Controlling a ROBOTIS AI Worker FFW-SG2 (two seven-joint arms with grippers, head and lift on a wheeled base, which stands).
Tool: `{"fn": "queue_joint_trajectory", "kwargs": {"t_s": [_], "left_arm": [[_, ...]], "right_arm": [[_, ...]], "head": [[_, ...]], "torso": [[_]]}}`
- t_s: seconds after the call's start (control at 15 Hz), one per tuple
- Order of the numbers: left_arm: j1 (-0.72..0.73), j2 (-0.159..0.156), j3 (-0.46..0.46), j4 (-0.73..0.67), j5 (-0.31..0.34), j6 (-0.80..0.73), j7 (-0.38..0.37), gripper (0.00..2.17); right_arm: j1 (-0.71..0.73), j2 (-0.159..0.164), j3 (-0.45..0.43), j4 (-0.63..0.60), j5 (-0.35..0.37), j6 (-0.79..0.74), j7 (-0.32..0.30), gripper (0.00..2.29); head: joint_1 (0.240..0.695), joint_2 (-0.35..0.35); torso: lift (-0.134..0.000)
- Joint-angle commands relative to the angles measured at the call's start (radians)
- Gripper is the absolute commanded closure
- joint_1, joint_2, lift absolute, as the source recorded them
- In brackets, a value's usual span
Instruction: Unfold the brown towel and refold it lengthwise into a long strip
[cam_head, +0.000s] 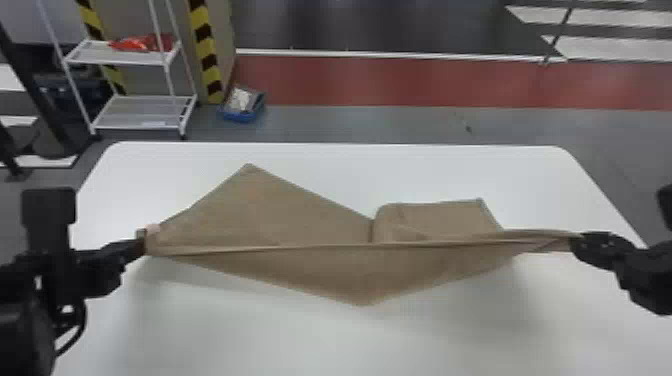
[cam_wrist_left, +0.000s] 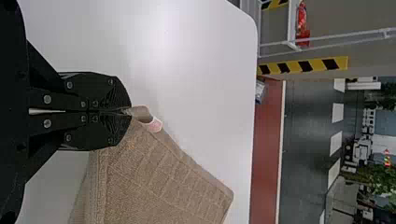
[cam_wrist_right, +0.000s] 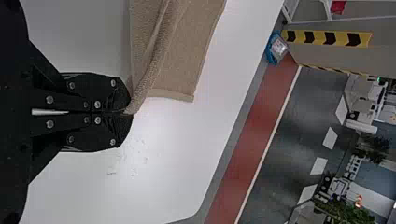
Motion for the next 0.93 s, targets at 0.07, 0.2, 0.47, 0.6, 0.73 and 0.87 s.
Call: {"fn": "queue_joint_trajectory", "kwargs": {"t_s": [0.07,0.2,0.47,0.6,0.73,0.87], "left_arm": [[0.158,-0.009,0.021,-0.151,0.048,0.044,0.024,2.15],[0.214,-0.017,0.012,-0.212,0.069,0.059,0.027,2.15],[0.277,-0.022,-0.06,-0.278,0.065,0.157,0.027,2.15],[0.293,-0.02,-0.08,-0.258,0.05,0.111,0.043,1.52],[0.299,-0.015,-0.056,-0.254,0.051,0.056,0.043,0.0],[0.297,-0.015,-0.01,-0.258,0.056,0.022,0.055,0.0]], "right_arm": [[0.098,0.001,-0.027,-0.033,-0.001,-0.078,0.012,1.41],[0.13,0.001,-0.03,-0.047,-0.006,-0.109,0.015,1.41],[0.133,0.007,-0.053,-0.062,-0.027,-0.109,0.038,1.42],[0.144,0.007,-0.052,-0.055,-0.027,-0.115,0.041,1.41],[0.147,0.007,-0.052,-0.05,-0.027,-0.121,0.042,1.42],[0.147,0.007,-0.058,-0.052,-0.029,-0.121,0.041,1.41]], "head": [[0.695,-0.048],[0.695,-0.051],[0.695,-0.085],[0.695,-0.112],[0.695,-0.127],[0.695,-0.119]], "torso": [[-0.123],[-0.123],[-0.123],[-0.123],[-0.123],[-0.123]]}}
